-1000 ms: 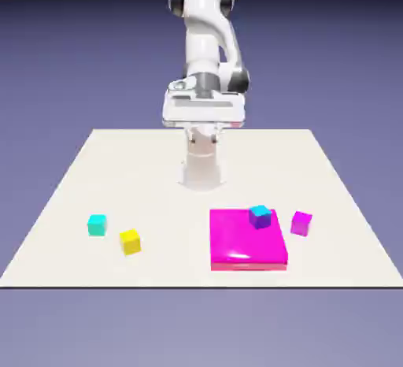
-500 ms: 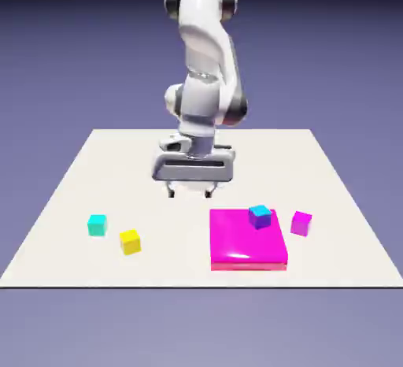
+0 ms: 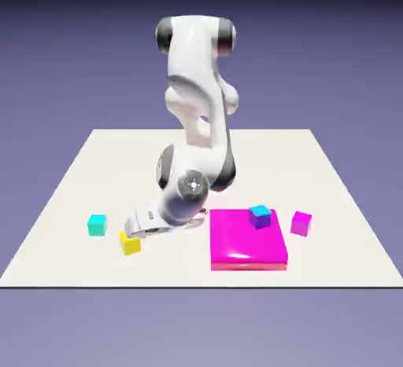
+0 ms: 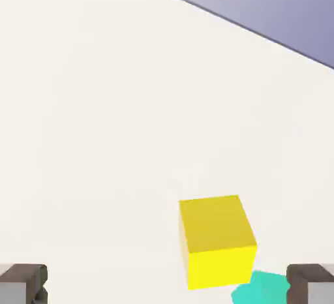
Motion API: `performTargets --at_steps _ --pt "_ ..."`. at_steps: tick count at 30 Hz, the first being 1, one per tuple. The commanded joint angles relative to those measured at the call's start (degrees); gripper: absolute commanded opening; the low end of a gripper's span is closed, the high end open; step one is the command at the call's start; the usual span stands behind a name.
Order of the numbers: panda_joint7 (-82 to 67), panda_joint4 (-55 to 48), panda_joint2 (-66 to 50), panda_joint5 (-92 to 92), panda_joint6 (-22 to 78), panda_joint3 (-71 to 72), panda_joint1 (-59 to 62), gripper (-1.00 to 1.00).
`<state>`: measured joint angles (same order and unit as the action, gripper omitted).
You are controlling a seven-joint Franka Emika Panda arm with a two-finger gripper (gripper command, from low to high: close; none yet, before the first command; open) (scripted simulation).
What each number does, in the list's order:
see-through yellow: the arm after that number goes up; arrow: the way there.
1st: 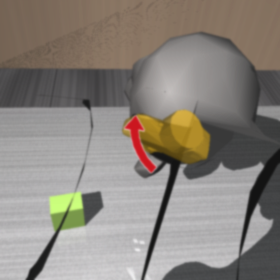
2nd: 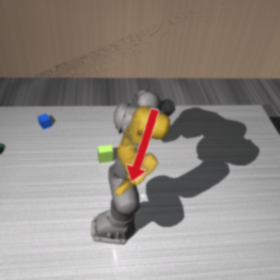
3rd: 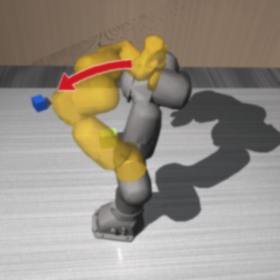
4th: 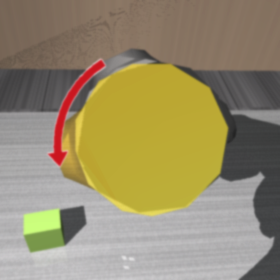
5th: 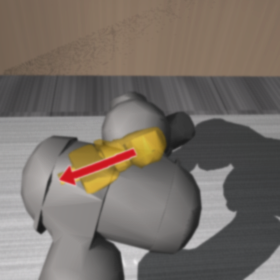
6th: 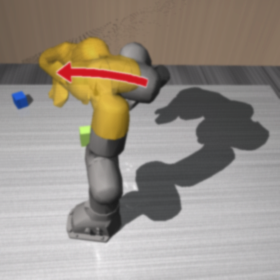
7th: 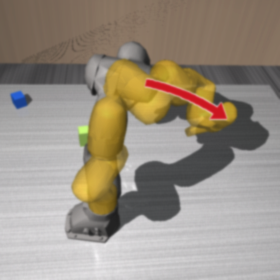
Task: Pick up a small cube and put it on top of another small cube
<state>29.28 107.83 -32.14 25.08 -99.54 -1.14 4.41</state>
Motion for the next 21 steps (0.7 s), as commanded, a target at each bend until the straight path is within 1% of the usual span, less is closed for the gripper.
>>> performTargets --at_steps 1,12,14,18,19,20,21 --pt "-0.42 -1.71 -2.08 0.8 2.39 -0.04 0.16 0.0" --pt "-5.07 -20.44 -24.91 9.64 28.63 -0.44 1.96 0.0" --pt "-5.12 -20.67 -25.19 9.75 28.94 -0.44 1.98 0.0" --pt "-2.5 -12.37 -23.87 11.03 22.06 -1.17 4.28 0.0" --pt "-2.4 -12.05 -23.82 11.08 21.8 -1.2 4.37 0.0" --pt "-2.4 -12.05 -23.82 11.08 21.8 -1.2 4.37 -1.0" --pt "-2.4 -12.05 -23.82 11.08 21.8 -1.2 4.37 -1.0"
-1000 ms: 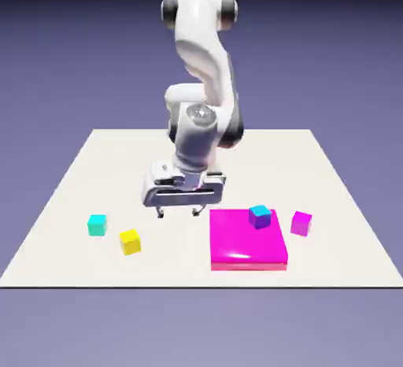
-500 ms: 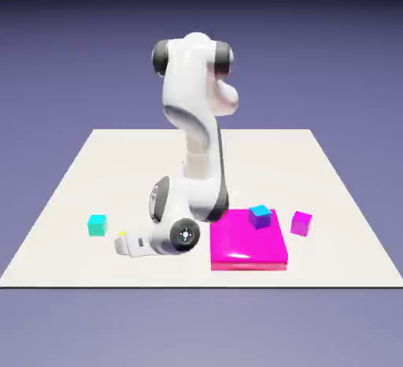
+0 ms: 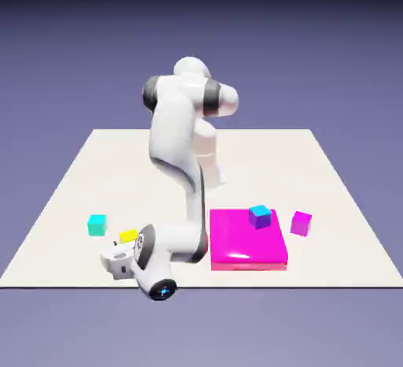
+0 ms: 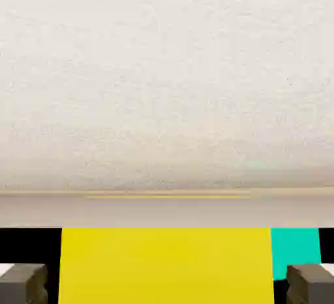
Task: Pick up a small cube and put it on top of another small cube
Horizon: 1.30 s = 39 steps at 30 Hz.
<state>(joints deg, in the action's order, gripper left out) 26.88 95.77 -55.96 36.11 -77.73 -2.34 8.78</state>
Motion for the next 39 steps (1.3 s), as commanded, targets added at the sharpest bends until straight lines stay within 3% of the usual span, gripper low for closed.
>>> performTargets --at_steps 1,5,22,39 --pt "-0.66 -2.07 -0.33 -0.28 1.71 0.18 -0.57 -1.0" --pt "-3.9 -8.63 -2.15 -2.65 7.1 -1.0 -3.15 -1.0" --pt "-37.79 -19.32 -6.83 -40.38 -9.25 -32.62 -38.3 -1.0" --pt "-43.2 -8.47 -28.93 -48.45 4.85 -63.52 -29.28 -1.0"
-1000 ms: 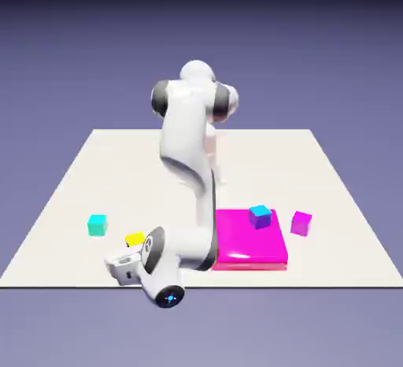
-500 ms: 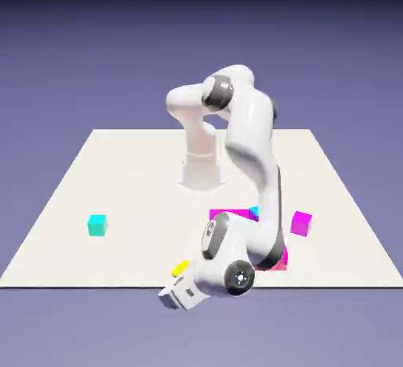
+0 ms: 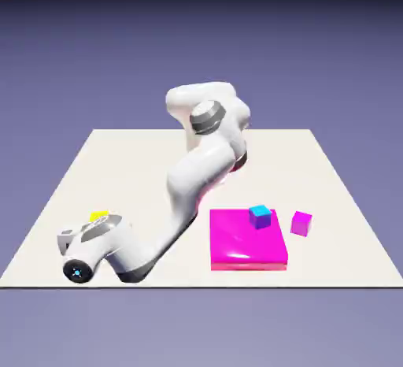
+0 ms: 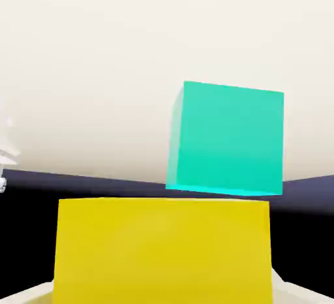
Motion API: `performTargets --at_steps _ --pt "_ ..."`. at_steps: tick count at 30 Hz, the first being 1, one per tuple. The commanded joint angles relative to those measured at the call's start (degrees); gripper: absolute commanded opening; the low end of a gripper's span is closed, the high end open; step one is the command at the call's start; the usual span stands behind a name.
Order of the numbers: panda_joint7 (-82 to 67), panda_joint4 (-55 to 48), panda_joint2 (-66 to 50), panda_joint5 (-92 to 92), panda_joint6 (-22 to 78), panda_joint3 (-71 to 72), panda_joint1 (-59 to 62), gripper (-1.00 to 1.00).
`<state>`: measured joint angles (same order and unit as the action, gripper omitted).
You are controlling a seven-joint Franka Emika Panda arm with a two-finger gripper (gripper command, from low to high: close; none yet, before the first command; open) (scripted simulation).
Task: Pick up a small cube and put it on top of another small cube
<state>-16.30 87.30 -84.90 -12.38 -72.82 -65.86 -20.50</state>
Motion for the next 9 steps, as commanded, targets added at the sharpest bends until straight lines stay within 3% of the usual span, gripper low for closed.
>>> performTargets --at_steps 1,5,6,9 --pt "0.01 2.08 -0.13 -0.36 -1.67 0.36 -0.62 -1.0" --pt "0.11 10.24 -0.63 -1.94 -8.02 1.78 -3.08 -1.0" --pt "0.11 10.24 -0.63 -1.94 -8.03 1.78 -3.08 1.0" --pt "0.06 6.1 -0.38 -1.14 -4.8 1.06 -1.83 1.0"
